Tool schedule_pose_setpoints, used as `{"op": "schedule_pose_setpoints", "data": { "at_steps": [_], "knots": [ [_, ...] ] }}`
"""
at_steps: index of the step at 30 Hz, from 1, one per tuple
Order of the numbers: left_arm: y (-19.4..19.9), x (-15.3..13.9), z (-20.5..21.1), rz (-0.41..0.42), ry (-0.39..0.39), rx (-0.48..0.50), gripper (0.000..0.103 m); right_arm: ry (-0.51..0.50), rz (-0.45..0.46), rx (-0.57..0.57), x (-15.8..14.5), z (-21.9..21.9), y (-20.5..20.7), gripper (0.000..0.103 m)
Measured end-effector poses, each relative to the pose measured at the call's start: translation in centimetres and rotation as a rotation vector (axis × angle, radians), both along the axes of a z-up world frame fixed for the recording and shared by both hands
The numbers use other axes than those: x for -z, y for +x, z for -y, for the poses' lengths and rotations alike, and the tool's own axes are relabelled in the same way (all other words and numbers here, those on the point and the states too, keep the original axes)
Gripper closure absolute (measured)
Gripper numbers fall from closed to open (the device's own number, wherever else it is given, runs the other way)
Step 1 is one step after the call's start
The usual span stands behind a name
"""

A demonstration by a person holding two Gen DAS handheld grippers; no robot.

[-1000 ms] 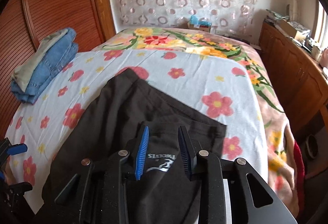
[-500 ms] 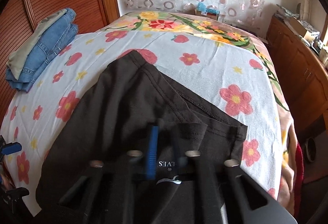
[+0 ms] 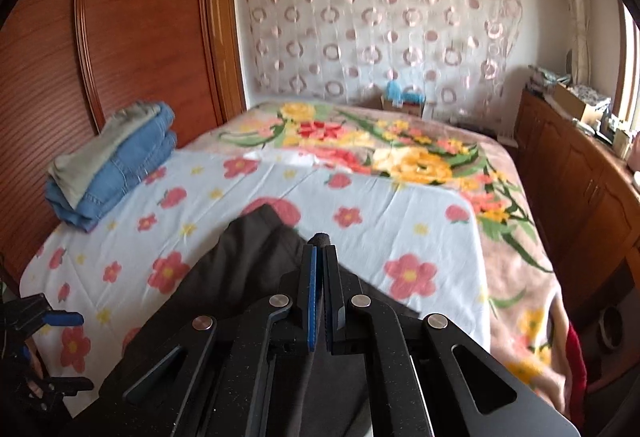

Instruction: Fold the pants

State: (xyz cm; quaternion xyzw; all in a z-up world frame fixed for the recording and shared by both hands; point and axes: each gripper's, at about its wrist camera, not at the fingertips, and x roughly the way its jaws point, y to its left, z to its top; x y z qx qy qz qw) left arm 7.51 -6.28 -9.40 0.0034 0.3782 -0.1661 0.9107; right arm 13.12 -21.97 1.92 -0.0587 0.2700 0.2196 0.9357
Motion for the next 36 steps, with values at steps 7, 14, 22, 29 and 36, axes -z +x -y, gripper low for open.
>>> {"op": "schedule_pose_setpoints", "data": {
  "at_steps": [7,14,22,29,36],
  "knots": [
    [-0.1,0.0,0.3,-0.001,0.006,0.008,0.020,-0.082,-0.118,0.154,4.4,2.6,2.4,0.101],
    [0.3,-0.2,0.2,-0.004,0.002,0.008,0.020,-0.085,-0.196,0.199,7.8,3.9,3.4,0.101],
    [4.2,-2.9,0.9,0.056,0.040,0.043,0.020,-0.061,-0.206,0.197,7.3,3.8,4.6,0.101],
    [9.2,-4.5,2.5,0.065,0.049,0.094,0.031,-0.039,-0.213,0.189,7.1,4.1,4.7,0.101],
    [14.7,-4.1,3.7,0.024,0.055,0.119,0.054,-0.040,-0.216,0.185,7.2,4.0,4.6,0.101]
  ]
}}
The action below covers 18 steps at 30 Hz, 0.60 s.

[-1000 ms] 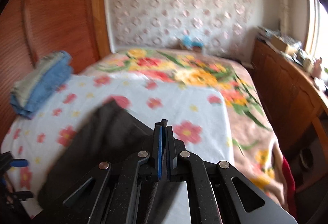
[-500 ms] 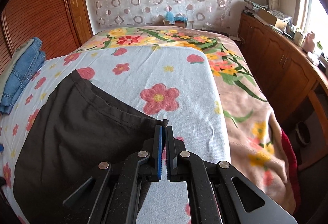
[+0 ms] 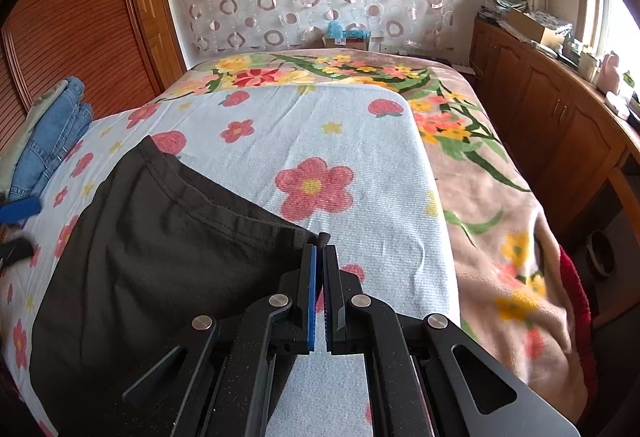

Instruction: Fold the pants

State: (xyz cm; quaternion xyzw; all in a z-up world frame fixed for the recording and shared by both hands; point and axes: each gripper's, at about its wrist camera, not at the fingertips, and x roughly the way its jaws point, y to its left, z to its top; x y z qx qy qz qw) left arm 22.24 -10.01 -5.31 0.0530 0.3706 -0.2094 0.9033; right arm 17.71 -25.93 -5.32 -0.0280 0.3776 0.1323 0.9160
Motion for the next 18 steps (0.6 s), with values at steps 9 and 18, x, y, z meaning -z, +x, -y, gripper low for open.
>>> {"op": "schedule_pose_setpoints", "data": {
  "at_steps": [9,18],
  "knots": [
    [6.9,0.7,1.3,-0.048,0.025,-0.003,0.066,0.005,-0.003,-0.003,0.1,0.0,0.2,0.101],
    [10.0,3.0,1.8,-0.090,0.083,-0.008,0.066,0.019,-0.006,-0.002,0.3,0.0,0.3,0.101]
  ]
}}
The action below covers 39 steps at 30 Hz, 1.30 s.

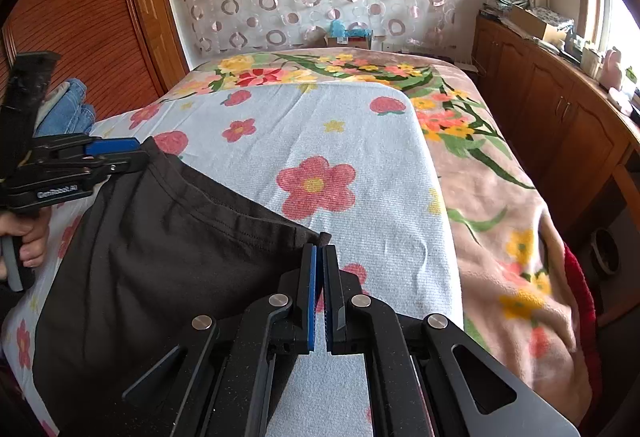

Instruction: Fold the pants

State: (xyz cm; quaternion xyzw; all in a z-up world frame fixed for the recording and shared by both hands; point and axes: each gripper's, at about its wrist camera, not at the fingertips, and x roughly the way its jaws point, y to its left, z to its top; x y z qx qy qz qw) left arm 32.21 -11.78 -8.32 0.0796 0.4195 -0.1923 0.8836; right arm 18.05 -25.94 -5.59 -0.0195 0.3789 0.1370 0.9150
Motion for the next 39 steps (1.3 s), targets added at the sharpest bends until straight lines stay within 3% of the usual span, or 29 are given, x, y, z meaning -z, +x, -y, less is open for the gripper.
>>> {"op": "schedule_pose_setpoints", "data": {
  "at_steps": [3,5,9,14,21,25,27,29,32,35,38,39],
  "knots": [
    [-0.2,0.2,0.0,0.012,-0.001,0.014,0.076,-0.003,0.001,-0.001,0.0,-0.1,-0.1,0.101],
    [-0.6,0.0,0.0,0.029,-0.001,0.028,0.093,-0.003,0.003,-0.002,0.0,-0.1,-0.1,0.101],
    [-1.6,-1.6,-0.3,0.104,-0.025,0.023,0.095,-0.023,0.052,-0.009,-0.8,-0.2,-0.8,0.101],
    [-1.7,-2.7,-1.5,0.132,-0.069,-0.001,0.095,-0.013,0.125,0.000,-2.3,-0.5,-1.3,0.101],
    [-1.0,-1.9,-1.9,0.102,-0.058,-0.020,0.095,-0.053,0.036,-0.014,0.0,-1.5,0.7,0.101],
    [-1.8,-2.4,-1.8,0.128,-0.034,-0.024,0.086,-0.054,0.033,-0.015,-0.1,-1.5,0.9,0.101],
    [-2.3,-2.8,-2.2,0.131,-0.047,-0.030,0.075,-0.048,0.041,-0.016,-0.7,-1.5,0.9,0.101],
    [-3.0,-3.3,-2.5,0.132,-0.074,-0.022,0.051,-0.044,0.057,-0.014,-1.1,-1.4,0.5,0.101],
    [-4.4,-3.9,-2.8,0.130,-0.103,-0.001,0.042,-0.030,0.067,-0.007,-1.6,-1.2,-0.5,0.100],
    [-6.0,-4.2,-2.7,0.120,-0.121,0.024,0.023,-0.018,0.081,0.002,-1.9,-0.9,-1.8,0.089],
    [-7.8,-4.4,-2.2,0.134,-0.097,0.047,0.022,-0.027,0.089,0.005,-2.0,-0.9,-3.4,0.072],
    [-8.4,-4.4,-2.1,0.140,-0.093,0.047,0.022,-0.031,0.094,0.007,-2.1,-0.9,-3.9,0.072]
  ]
}}
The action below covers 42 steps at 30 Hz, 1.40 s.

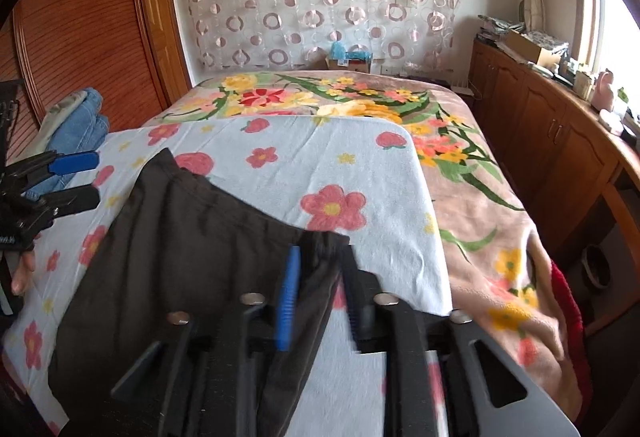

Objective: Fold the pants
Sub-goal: 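Pull the gripped edge straight with the left tool and open, then move both tools to the cuff end of the black pants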

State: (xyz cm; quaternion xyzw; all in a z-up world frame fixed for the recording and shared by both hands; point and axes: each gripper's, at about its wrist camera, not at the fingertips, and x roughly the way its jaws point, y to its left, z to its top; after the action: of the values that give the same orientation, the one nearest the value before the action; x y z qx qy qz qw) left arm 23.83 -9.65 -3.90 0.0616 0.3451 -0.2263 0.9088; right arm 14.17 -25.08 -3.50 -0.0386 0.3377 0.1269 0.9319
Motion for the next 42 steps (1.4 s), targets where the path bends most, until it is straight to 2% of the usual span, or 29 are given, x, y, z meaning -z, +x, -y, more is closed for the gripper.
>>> {"op": "schedule_pose_setpoints", "data": {
  "at_steps": [4,8,20,28,38,42],
  "knots": [
    [-2.3,-0.2,-0.1,-0.008,-0.018,0.011,0.022,0.023,0.014,-0.008,-0.3,0.3,-2.4,0.072],
    [-4.8,0.0,0.1,-0.007,0.010,0.017,0.022,0.046,0.025,-0.015,-0.8,0.5,-5.3,0.072],
    [-10.6,0.2,0.4,-0.015,0.016,0.025,0.022,0.092,0.040,-0.015,-0.5,0.9,-12.5,0.072],
    [-12.6,1.4,0.5,-0.024,0.018,0.017,0.022,0.102,0.032,-0.026,-0.3,0.7,-14.1,0.072],
    [-15.5,3.9,0.2,-0.047,0.034,-0.004,0.022,0.095,-0.046,-0.023,1.8,0.8,-15.7,0.072],
    [-16.0,4.4,0.0,-0.058,0.023,-0.001,0.022,0.127,-0.076,-0.014,2.0,1.1,-15.9,0.072]
  ]
}}
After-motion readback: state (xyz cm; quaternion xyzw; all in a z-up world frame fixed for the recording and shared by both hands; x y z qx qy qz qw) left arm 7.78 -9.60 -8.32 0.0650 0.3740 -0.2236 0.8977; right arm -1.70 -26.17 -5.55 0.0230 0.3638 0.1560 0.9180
